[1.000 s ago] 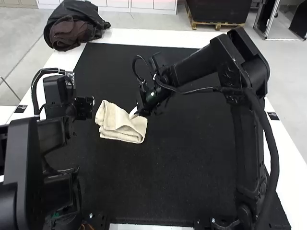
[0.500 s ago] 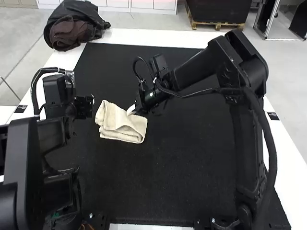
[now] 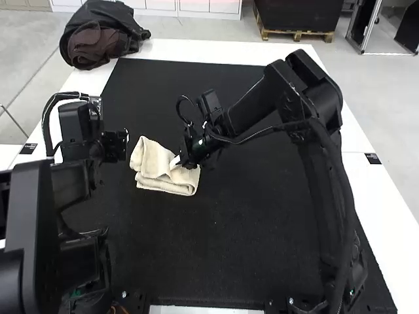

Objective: Fold the towel.

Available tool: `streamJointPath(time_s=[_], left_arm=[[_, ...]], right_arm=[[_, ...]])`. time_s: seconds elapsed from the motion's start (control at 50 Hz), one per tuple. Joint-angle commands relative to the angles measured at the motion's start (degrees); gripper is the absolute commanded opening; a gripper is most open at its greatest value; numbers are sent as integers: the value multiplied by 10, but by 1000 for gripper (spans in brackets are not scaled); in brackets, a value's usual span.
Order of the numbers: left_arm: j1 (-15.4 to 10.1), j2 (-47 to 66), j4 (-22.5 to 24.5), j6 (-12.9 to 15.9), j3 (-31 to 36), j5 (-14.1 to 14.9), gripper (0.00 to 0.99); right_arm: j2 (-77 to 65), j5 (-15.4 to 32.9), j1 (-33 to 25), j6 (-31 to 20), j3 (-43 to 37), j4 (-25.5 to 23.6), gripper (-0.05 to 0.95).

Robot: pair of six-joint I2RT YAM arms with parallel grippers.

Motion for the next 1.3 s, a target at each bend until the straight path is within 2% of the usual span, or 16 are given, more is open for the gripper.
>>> streamJointPath(time_s=[0.0, 0.22, 0.46, 0.86, 1.16, 1.28], left_arm=[[2, -8, 6, -2, 4, -2, 964], [2, -8, 13, -2, 8, -2, 966], [2, -8, 9, -3, 10, -2, 964], [2, -8, 6, -3, 10, -4, 964], [2, -8, 9, -3, 10, -4, 964], [5, -8, 9, -3, 10, -4, 964]], right_arm=[[13, -8, 6, 5, 27, 5, -21], [60, -8, 7, 5, 60, 6, -21], [80, -6, 16, -1, 58, 9, -21], [-13, -11, -8, 1, 61, -38, -21], [-31, -12, -1, 15, 89, -45, -21], [-14, -12, 6, 31, 105, -32, -21]])
